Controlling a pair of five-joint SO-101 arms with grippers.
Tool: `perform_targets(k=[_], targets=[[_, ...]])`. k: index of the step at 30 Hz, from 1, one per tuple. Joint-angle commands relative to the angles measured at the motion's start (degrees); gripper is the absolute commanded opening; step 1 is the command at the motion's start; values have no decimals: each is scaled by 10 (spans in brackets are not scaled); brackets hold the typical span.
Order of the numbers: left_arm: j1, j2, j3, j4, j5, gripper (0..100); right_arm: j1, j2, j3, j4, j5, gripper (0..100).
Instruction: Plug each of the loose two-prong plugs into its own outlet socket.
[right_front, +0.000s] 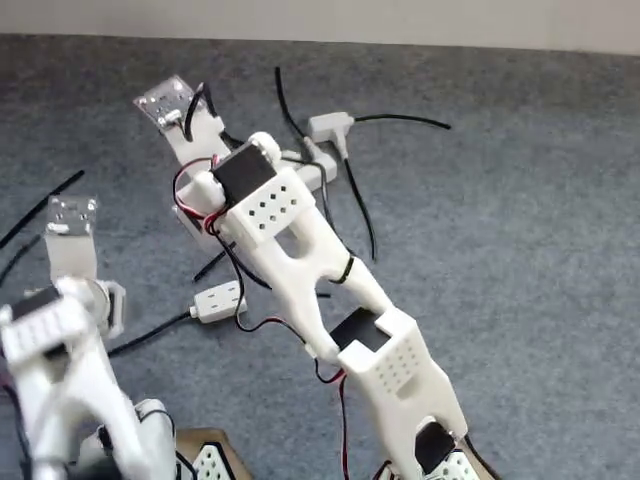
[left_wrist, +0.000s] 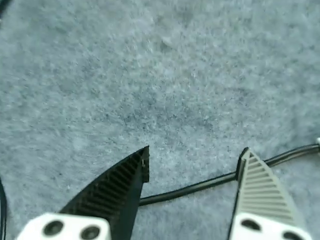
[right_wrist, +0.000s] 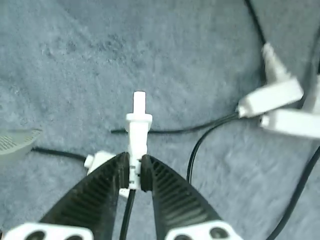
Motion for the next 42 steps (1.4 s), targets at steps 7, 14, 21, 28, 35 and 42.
perform_targets(k=[7, 14, 21, 28, 35, 42], targets=[[-4, 307, -290, 145, -33, 288, -1, 80, 1, -109, 22, 6], [36, 212, -262, 186, -84, 288, 25, 102, -25, -205, 31, 6], [88, 219, -214, 174, -76, 288, 94, 127, -153, -301, 32, 6], [138, 261, -233, 179, -63, 288, 93, 276, -165, -308, 29, 6], [141, 266, -234, 178, -66, 288, 58, 398, -429, -114, 28, 6], [143, 268, -232, 175, -67, 288, 65, 279, -411, -5, -3, 7]])
